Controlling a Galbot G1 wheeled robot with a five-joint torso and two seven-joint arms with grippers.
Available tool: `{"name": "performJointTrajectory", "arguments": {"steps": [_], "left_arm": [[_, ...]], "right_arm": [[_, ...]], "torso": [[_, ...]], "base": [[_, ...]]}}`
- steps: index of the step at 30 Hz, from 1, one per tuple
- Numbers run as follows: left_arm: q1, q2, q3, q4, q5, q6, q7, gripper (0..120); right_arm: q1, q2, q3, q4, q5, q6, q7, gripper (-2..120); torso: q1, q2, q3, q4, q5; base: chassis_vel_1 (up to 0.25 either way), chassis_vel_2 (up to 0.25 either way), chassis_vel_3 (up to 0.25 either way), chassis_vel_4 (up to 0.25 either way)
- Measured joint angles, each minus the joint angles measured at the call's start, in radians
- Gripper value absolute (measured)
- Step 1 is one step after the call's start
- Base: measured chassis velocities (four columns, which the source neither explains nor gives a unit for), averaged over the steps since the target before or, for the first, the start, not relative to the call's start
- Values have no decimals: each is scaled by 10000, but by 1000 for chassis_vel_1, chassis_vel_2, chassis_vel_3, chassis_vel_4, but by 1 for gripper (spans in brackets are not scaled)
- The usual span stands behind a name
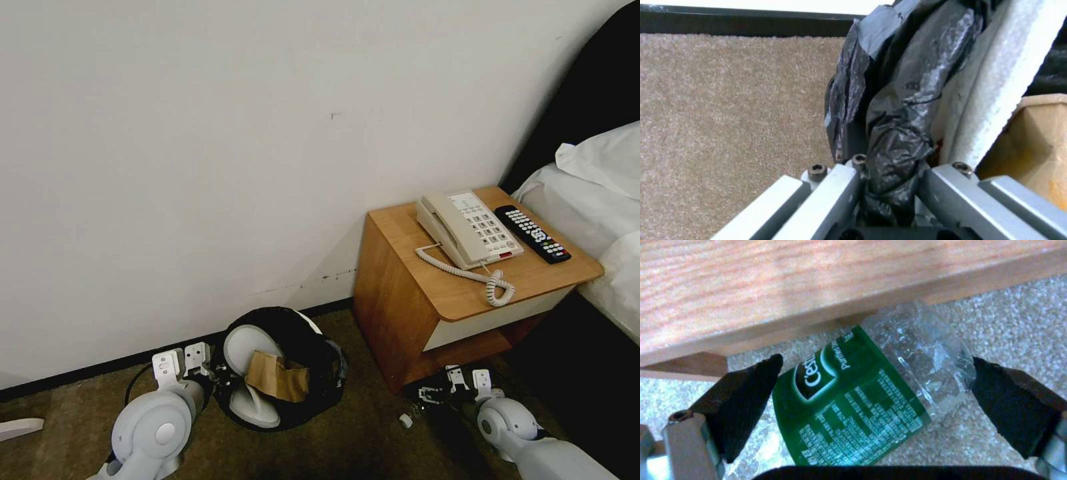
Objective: Pick up the trash bin, then pick up the garbage from the floor and place it into the trash bin.
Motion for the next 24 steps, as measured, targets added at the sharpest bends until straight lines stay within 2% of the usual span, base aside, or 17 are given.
{"name": "performJointTrajectory", "arguments": {"steps": [3, 5, 8, 13, 14, 16, 17, 19, 24], "left_arm": [[0, 4, 6, 0, -1, 0, 2, 0], [1, 0, 9, 3, -2, -1, 5, 0], [-4, -7, 10, 16, -1, -1, 8, 0], [-5, -11, 6, 29, 5, -5, 14, 0], [-5, -11, 6, 29, 5, -5, 14, 0], [-1, -4, -1, 29, 5, -6, 15, 0], [-1, -4, -1, 29, 5, -6, 15, 0], [-2, -3, -3, 29, 5, -7, 17, 0], [-5, -2, -1, 28, 5, -9, 18, 0]], "right_arm": [[-36, -21, 30, 40, -16, 1, -1, 96], [-62, -35, 43, 94, -18, 2, 13, 88], [-78, -40, 45, 125, -16, 3, 21, 84], [-79, -6, 33, 154, -11, 6, 65, 60], [-79, -6, 33, 154, -11, 6, 65, 60], [-76, 11, 27, 153, -8, 3, 78, 50], [-76, 11, 27, 153, -8, 3, 78, 50], [-73, 26, 27, 132, -7, 3, 82, 42], [-72, 43, 32, 88, -13, 2, 87, 36]], "torso": [[0, 0, 0, 0, -1], [0, 1, 0, 0, -1], [0, 1, 0, 0, -1], [0, 0, 0, 0, 0], [0, 0, 0, 0, 0], [0, 0, 0, 0, 0], [0, 0, 0, 0, 0], [0, 0, 0, 0, 0], [0, 1, 0, 0, 0]], "base": [[0, 0, 0, 0], [0, 0, 0, 0], [0, 0, 0, 0], [0, 0, 0, 0], [0, 0, 0, 0], [0, 0, 0, 0], [0, 0, 0, 0], [0, 0, 0, 0], [0, 0, 0, 0]]}}
